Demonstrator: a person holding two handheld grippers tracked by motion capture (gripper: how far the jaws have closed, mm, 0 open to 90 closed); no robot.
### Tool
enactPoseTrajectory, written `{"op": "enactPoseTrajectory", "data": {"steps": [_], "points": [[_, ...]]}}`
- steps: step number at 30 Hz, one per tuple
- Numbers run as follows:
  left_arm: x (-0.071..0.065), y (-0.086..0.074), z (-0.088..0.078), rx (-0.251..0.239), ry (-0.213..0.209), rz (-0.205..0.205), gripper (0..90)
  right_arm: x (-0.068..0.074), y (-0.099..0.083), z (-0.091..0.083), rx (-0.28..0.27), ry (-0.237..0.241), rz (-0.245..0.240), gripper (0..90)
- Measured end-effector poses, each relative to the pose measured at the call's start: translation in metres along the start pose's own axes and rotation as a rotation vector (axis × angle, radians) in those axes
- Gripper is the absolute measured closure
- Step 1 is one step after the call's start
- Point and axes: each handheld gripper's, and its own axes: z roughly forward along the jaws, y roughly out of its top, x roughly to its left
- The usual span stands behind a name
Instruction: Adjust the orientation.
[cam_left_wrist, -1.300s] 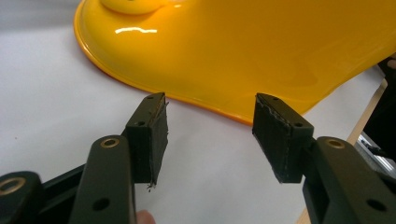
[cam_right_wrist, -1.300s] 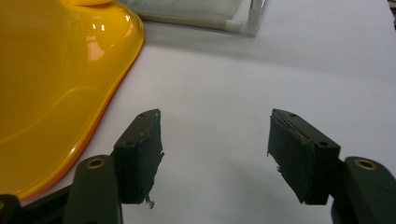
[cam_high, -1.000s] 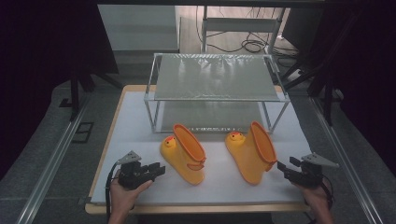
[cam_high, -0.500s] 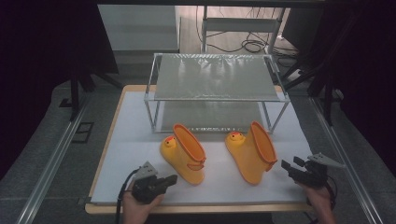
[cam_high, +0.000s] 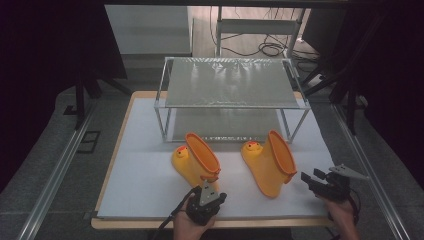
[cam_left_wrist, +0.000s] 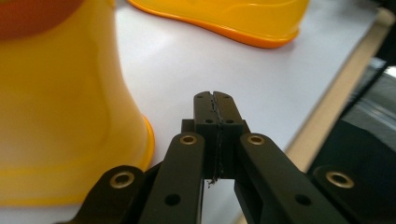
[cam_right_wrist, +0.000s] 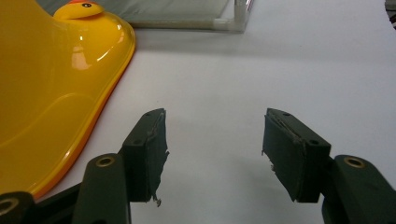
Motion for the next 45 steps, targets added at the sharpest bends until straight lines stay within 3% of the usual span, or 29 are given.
{"op": "enactPoseTrajectory", "data": {"steps": [8, 22, 27, 34, 40, 45], "points": [[0.004, 0.009, 0.003, -0.039, 0.146, 0.041, 90.0, 0.0, 0.0, -0.001, -0.002, -0.003, 0.001, 39.7], [0.017, -0.009, -0.023, -0.055, 0.138, 0.0, 90.0, 0.001, 0.0, 0.0, 0.0, 0.0, -0.004, 39.8], [0.032, -0.03, -0.047, -0.053, 0.149, -0.045, 90.0, -0.001, 0.0, -0.001, -0.001, 0.002, 0.003, 39.8], [0.058, -0.046, -0.071, -0.057, 0.174, -0.102, 90.0, -0.002, 0.0, 0.0, -0.002, 0.0, 0.009, 39.9], [0.075, -0.053, -0.079, -0.058, 0.192, -0.142, 89.4, -0.001, -0.001, 0.001, 0.003, 0.003, 0.007, 40.0], [0.069, -0.053, -0.075, -0.054, 0.151, -0.132, 83.3, 0.0, 0.0, 0.001, 0.005, 0.008, 0.003, 40.1]]}}
